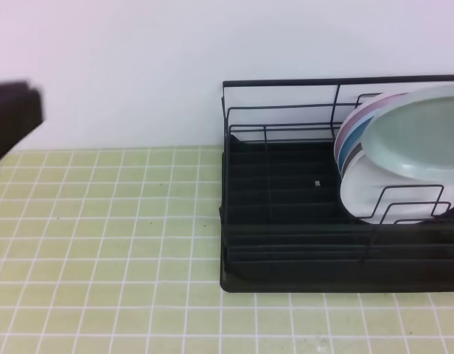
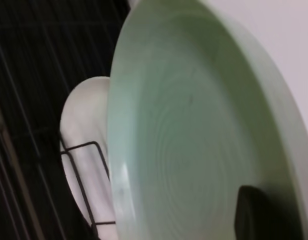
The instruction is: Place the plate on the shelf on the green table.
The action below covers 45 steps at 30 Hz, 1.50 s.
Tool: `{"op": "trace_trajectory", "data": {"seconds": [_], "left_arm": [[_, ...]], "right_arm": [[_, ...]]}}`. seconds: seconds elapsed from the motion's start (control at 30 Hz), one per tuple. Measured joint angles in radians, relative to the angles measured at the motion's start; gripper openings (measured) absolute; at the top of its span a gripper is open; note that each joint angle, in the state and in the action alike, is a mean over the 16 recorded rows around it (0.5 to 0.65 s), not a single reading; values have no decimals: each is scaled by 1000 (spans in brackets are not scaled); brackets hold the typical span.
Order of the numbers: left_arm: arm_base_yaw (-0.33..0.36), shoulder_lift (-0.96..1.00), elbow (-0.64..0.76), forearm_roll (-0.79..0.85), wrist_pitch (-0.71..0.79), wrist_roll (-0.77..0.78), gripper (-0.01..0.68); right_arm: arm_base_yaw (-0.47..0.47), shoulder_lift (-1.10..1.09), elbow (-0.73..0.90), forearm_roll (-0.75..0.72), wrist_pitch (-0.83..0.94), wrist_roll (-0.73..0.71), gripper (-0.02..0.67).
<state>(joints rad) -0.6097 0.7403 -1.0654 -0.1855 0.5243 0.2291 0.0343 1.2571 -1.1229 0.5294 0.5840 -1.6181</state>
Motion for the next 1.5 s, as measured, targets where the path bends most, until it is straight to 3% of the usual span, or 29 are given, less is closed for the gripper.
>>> {"op": "trace_trajectory", "data": {"seconds": [0.37,0.97,1.5], "left_arm": [[0,-76,163,204,-76,-140,-1],[0,-78,187,292,-100,-177,-2],[0,-78,187,306,-91,-181,-2]], "right_arm": [[34,98,0,-7,-39,-46,-3],[35,189,-2,-2,-93,-108,-4],[34,167,-47,194,-93,-174,-4]]}}
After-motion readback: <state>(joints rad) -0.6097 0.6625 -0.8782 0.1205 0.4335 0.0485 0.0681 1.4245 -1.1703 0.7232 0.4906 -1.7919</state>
